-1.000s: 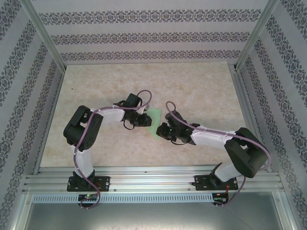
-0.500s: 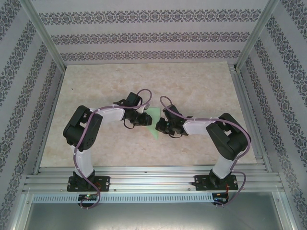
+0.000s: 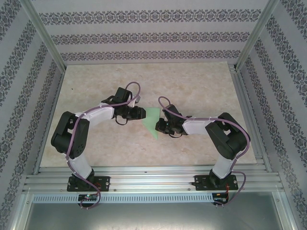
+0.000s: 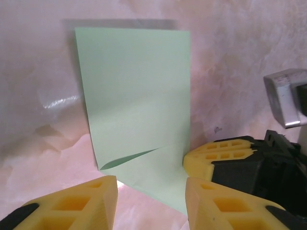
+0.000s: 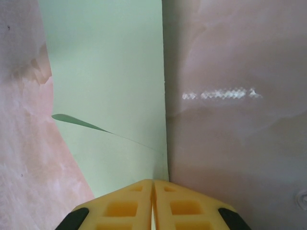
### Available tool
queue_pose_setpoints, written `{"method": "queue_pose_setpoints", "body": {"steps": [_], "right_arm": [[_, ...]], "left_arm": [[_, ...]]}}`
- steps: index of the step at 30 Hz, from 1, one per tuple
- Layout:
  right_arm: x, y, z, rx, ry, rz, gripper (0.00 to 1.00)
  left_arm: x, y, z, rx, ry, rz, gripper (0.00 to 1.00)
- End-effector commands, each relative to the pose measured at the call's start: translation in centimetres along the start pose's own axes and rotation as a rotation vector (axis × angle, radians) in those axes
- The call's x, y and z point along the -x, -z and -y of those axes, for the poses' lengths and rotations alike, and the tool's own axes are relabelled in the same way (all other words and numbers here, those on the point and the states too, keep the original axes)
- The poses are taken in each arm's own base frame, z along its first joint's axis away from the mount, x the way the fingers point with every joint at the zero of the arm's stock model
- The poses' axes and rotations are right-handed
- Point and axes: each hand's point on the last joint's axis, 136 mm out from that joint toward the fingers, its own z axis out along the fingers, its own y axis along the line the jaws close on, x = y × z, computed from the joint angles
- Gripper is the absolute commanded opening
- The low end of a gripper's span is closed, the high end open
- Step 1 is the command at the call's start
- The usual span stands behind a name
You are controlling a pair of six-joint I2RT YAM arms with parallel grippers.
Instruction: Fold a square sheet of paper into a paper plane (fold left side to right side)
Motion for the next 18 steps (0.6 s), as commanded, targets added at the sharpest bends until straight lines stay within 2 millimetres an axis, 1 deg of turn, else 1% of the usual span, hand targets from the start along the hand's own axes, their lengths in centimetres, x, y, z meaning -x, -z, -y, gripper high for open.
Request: {"method": "queue_pose_setpoints", "body": {"steps": [1,5,11,15,18], "right_arm": [[-1.9,-0.8,3.2,-0.114,0.001,-0.069,0.10],[-1.8,-0.7,3.5,-0.129,0.003,-0.067,0.10],[-1.8,-0.7,3.2,-0.109,0.003,-0.070,0.10],[-1.8,-0.8,3.0,-0.103,0.004,-0.072,0.10],[-1.8,-0.8,3.0,-0.103,0.004,-0.073,0.10]], "left_arm": [[-1.1,-1.2,-0.8,-0.009,0.053,-0.044,0.43],[-1.5,-2.2,-1.6,0.005,0.074,-0.071,0.43],[-2.2,-3.1,-2.2,0.005,0.099,-0.099,0.43],[-2.4,-3.4,-2.2,-0.006,0.108,-0.104,0.42],[-2.4,-3.7,-2.2,-0.014,0.111,-0.107,0.40]]}}
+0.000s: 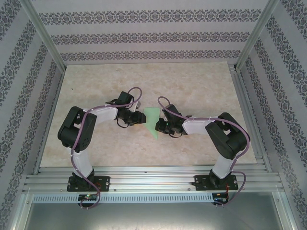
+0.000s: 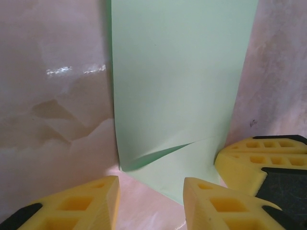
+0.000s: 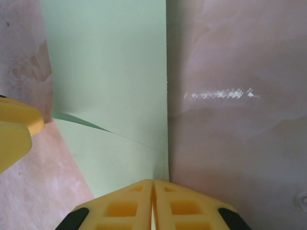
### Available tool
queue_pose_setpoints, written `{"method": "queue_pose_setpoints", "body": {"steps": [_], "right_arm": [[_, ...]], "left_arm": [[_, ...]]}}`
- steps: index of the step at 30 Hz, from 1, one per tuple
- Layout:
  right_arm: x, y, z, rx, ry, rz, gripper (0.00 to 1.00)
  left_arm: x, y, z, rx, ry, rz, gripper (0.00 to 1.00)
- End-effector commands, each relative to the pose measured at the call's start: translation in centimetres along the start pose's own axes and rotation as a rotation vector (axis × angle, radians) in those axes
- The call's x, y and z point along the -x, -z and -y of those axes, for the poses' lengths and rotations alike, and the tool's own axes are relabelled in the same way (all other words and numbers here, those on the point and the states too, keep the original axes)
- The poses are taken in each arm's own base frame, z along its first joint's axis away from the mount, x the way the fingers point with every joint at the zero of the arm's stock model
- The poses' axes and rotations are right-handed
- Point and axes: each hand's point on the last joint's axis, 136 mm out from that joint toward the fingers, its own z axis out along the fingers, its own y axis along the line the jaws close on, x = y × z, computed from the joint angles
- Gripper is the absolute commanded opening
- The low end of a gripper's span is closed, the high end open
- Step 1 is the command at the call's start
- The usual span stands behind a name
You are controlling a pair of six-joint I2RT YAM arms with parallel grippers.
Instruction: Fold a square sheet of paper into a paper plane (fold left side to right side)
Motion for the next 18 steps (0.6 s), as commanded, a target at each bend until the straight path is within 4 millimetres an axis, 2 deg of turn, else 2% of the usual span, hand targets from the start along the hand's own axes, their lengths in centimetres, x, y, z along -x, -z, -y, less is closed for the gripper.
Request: {"method": "queue_pose_setpoints", "body": {"steps": [1,10,18], "right_arm": [[-1.88,-0.83,3.04,-0.100,-0.013,-0.071,0.10],[-1.92,-0.83,3.12,-0.100,-0.015,-0.072,0.10],[-1.96,-0.81,3.07,-0.098,-0.014,-0.073,0.10]], "left_arm": [[-0.26,-0.95,0.00,-0.026,0.011,-0.015,0.38],[-0.39,-1.17,-0.10,-0.026,0.014,-0.022,0.37],[-0.18,-1.11,0.14,-0.035,0.014,-0.013,0.32]]}}
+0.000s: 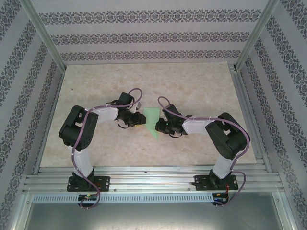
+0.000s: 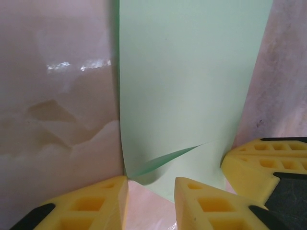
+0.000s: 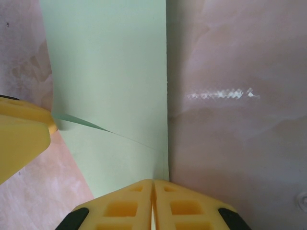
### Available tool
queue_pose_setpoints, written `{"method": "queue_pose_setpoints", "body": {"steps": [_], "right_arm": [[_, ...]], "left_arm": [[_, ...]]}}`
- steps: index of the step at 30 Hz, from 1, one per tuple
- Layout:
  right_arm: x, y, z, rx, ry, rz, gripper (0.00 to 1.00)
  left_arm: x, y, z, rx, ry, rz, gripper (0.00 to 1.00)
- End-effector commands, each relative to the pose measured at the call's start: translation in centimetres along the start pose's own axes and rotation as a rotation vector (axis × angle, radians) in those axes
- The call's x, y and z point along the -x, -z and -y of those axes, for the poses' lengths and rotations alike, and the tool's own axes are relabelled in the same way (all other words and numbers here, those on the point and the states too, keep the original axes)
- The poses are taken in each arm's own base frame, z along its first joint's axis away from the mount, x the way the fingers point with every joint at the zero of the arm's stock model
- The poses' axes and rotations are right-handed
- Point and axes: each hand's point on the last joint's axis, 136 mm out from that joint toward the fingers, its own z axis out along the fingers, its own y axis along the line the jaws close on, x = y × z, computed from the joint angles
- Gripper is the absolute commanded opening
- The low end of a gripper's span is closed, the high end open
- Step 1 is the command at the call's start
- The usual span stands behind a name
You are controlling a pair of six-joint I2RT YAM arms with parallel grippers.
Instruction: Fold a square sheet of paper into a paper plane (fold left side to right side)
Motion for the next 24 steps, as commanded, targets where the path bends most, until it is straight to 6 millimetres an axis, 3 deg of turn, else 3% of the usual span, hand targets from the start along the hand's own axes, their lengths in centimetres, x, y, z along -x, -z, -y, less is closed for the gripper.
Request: {"method": "queue_pose_setpoints", "body": {"steps": [1,24], "right_arm": [[-2.0,-0.8,3.1,-0.099,-0.015,-0.074,0.10],[-2.1,-0.9,3.3,-0.098,-0.014,-0.075,0.10]], "left_arm": [[0.0,-0.4,0.5,-0.028,-0.003,0.002,0.31],[0.6,1.0,1.3,-0.023,-0.019,0.045,0.23]]}}
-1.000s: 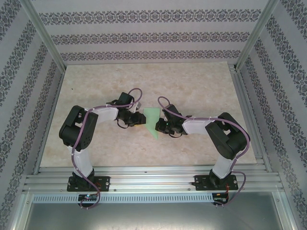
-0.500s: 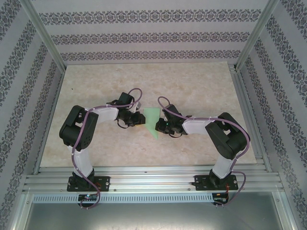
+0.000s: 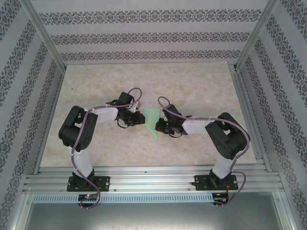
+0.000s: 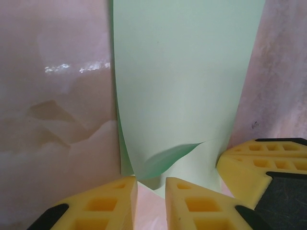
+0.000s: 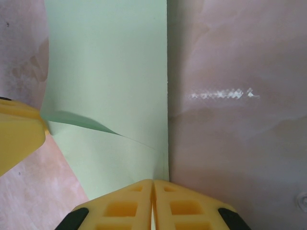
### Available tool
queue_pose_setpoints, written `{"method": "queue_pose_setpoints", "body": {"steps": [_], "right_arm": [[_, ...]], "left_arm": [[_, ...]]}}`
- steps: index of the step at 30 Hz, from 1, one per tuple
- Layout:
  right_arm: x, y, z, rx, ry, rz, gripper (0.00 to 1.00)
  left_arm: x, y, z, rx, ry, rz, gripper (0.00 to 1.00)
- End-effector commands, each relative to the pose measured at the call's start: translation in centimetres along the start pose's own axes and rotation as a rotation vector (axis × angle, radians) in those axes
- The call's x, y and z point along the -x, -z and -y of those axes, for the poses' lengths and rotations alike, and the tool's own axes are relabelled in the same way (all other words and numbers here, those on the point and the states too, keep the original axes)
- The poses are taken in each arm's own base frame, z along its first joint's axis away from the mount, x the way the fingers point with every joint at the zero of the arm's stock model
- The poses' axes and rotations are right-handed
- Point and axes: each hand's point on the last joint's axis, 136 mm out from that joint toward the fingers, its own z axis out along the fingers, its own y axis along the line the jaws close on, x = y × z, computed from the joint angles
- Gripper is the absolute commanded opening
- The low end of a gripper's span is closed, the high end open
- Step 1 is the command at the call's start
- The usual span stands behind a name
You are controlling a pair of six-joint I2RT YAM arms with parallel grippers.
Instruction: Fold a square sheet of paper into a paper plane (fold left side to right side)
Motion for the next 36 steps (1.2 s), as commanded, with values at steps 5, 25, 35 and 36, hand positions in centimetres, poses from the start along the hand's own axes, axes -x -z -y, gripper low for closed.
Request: {"method": "queue_pose_setpoints", "body": {"steps": [5,25,35,36], "right_arm": [[-2.0,-0.8,3.2,-0.093,-0.002,-0.072,0.10],[-0.4,6.8,-0.7,-0.414,0.592,0.196,0.42],[-2.1,3.5,-2.7,-0.640,0.884,0.180,0.41],[-2.2,3.1,-2.7,-0.649,0.895,0.172,0.41]], "left_arm": [[0.7,0.5,1.5,-0.046,-0.014,0.040,0.23],[1.0,1.3,3.3,-0.108,0.046,0.081,0.04],[1.0,1.4,4.0,-0.121,0.048,0.068,0.04],[1.0,1.4,3.9,-0.120,0.049,0.067,0.04]]}}
